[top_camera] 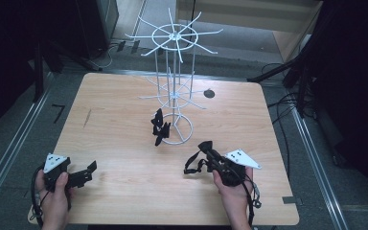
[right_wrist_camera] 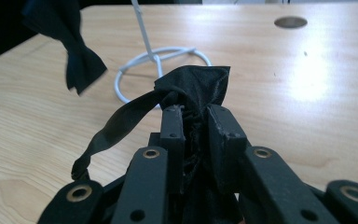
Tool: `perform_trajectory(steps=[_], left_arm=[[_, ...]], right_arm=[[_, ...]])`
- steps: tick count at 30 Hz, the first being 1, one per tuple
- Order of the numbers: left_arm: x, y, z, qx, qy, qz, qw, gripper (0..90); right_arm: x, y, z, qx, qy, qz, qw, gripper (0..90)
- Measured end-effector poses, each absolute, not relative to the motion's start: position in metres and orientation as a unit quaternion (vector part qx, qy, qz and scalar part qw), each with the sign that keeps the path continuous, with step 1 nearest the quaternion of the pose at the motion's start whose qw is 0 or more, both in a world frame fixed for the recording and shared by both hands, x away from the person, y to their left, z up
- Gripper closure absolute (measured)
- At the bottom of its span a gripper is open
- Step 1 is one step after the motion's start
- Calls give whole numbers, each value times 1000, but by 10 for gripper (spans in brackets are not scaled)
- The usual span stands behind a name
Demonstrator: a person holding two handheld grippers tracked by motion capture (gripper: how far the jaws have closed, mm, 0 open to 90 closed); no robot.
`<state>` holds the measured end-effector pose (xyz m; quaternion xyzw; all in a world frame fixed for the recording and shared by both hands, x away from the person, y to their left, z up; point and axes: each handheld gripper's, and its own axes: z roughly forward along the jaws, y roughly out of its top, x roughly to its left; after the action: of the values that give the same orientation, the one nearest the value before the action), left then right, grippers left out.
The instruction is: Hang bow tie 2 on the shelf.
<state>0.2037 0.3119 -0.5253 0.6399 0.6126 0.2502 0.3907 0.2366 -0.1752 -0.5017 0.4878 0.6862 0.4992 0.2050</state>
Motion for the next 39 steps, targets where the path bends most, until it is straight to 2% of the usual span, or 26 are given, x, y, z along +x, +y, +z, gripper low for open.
perform_trajectory(steps=[39], left_arm=[[203,311,-525,634,617,257,389,0]], right_arm=[[231,-140,-440,435,651,570,249,771]])
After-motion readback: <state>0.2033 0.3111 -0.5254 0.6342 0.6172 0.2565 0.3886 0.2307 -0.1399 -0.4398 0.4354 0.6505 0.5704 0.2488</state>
